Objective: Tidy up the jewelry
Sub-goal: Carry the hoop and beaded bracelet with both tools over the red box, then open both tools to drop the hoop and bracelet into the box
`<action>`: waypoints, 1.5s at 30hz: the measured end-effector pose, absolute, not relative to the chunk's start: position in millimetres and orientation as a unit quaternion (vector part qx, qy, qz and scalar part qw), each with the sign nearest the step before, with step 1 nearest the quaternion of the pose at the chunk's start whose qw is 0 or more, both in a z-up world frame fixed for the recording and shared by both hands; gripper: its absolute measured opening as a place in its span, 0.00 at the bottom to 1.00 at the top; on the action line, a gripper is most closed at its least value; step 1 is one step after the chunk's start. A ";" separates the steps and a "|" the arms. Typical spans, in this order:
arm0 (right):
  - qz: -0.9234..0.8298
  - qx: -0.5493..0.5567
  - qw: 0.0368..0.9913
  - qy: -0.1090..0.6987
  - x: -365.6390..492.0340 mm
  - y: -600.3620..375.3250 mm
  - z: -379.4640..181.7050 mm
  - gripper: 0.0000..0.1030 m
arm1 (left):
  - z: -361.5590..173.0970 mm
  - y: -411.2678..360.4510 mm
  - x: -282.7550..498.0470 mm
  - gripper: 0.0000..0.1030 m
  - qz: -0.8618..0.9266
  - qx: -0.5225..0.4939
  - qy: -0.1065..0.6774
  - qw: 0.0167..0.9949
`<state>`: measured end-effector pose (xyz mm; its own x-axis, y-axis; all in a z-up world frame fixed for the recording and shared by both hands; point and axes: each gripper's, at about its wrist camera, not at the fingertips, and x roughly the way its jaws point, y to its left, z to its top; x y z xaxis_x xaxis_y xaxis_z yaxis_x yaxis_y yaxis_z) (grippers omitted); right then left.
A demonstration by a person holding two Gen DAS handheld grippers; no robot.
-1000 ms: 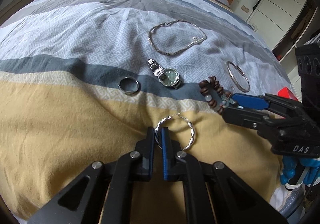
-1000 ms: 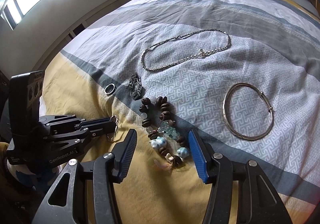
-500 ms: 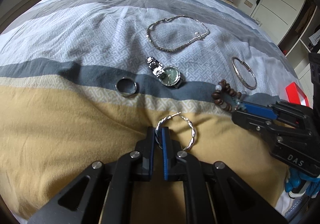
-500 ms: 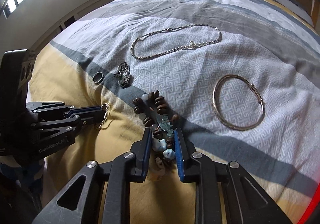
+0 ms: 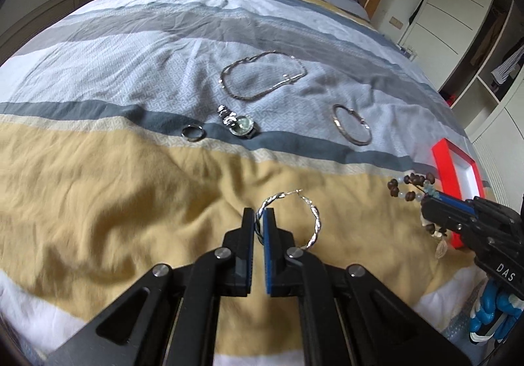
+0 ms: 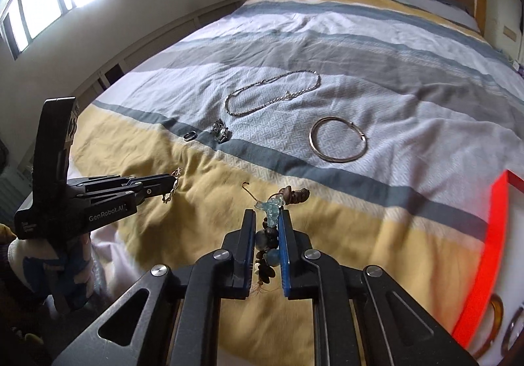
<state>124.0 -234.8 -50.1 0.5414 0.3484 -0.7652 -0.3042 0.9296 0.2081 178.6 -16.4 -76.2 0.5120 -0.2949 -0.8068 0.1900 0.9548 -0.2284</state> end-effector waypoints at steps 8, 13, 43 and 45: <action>0.166 0.040 0.897 0.408 61.1 -255.7 -12.0 0.13 | -37.8 -32.4 133.0 0.04 -0.162 -0.046 0.448 0.878; 0.148 0.047 0.911 0.383 24.2 -277.7 11.2 0.13 | -17.5 -52.8 108.0 0.04 -0.186 -0.034 0.436 0.880; 0.021 0.097 0.918 0.384 49.7 -522.3 -23.0 0.13 | -42.0 -371.5 152.8 0.04 -0.352 0.103 0.453 0.813; 0.020 0.103 0.916 0.388 64.6 -532.6 -31.8 0.13 | -52.1 -384.6 162.5 0.04 -0.349 0.110 0.457 0.811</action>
